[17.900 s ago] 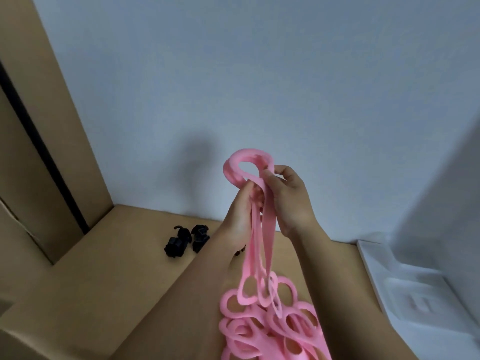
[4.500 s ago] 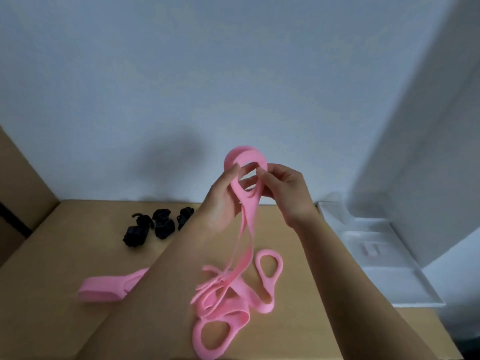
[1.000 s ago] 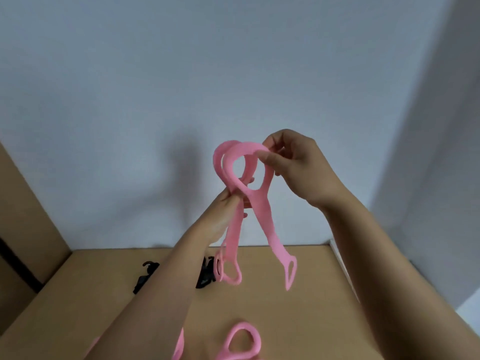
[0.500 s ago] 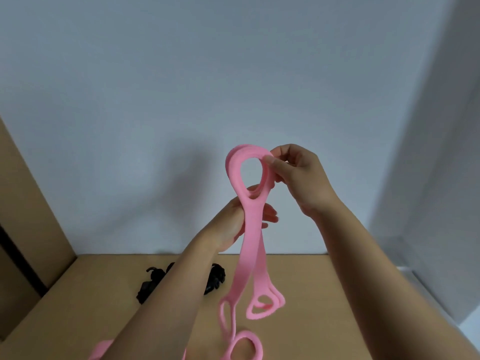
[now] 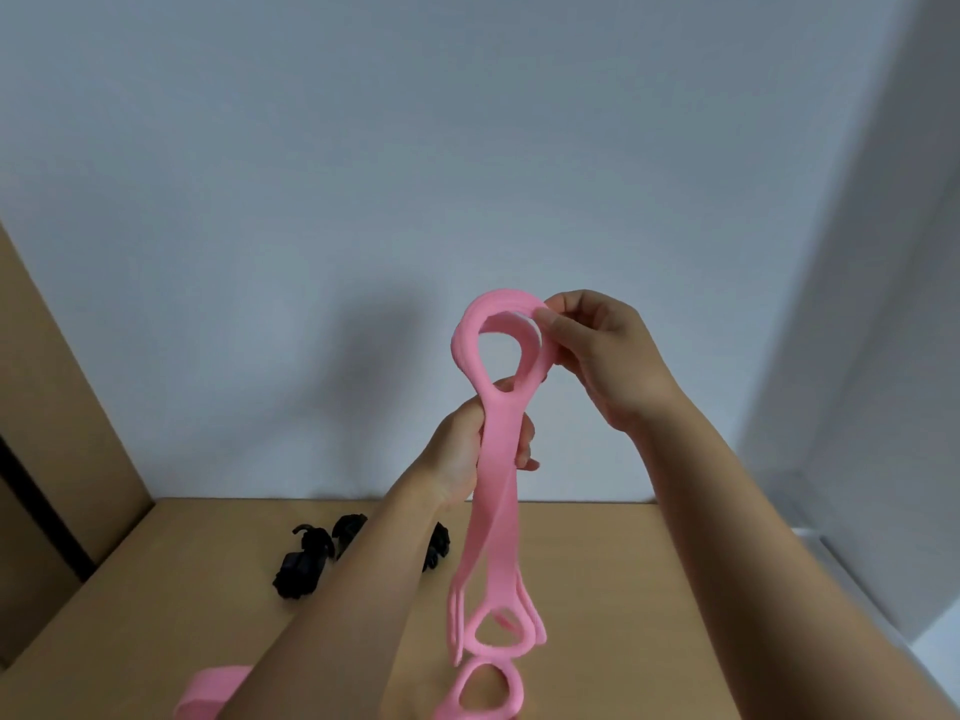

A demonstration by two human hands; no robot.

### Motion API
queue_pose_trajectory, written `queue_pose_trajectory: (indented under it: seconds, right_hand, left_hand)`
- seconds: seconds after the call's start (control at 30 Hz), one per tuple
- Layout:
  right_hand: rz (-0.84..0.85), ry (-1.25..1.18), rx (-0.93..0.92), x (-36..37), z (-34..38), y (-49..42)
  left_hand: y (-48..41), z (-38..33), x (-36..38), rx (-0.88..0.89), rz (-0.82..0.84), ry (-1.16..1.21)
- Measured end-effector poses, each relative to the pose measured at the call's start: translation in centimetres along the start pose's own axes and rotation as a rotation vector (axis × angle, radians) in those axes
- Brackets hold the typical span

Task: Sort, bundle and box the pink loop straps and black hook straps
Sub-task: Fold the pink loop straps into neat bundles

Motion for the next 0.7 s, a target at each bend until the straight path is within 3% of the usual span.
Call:
queue_pose_trajectory:
  seconds: [0.37, 0.53, 0.7]
  right_hand:
    - [-0.053, -0.021, 0.052, -0.1, -1.6, -0.1]
    - [-0.106, 0.013, 0.049, -0.1, -1.1, -0.2]
    - [-0.092, 0.063, 0.077, -0.4, -1.7, -0.3]
  left_hand:
    - [0.3, -0.6, 0.1, 0.030, 0.057, 0.055]
    - [0.0, 0.0, 0.9, 0.000, -0.020, 0.104]
    - [-0.5, 1.1, 0.7, -0.019, -0.006, 0.014]
Point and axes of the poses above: each hand's wrist, its own y-axis away from the middle knuckle, its own x-axis out of the palm, z = x × y, the point moved 10 cm from there along -y, towards the middle knuckle, and after that the axes turned 8 degrees about -y, right-handed, at the moved point
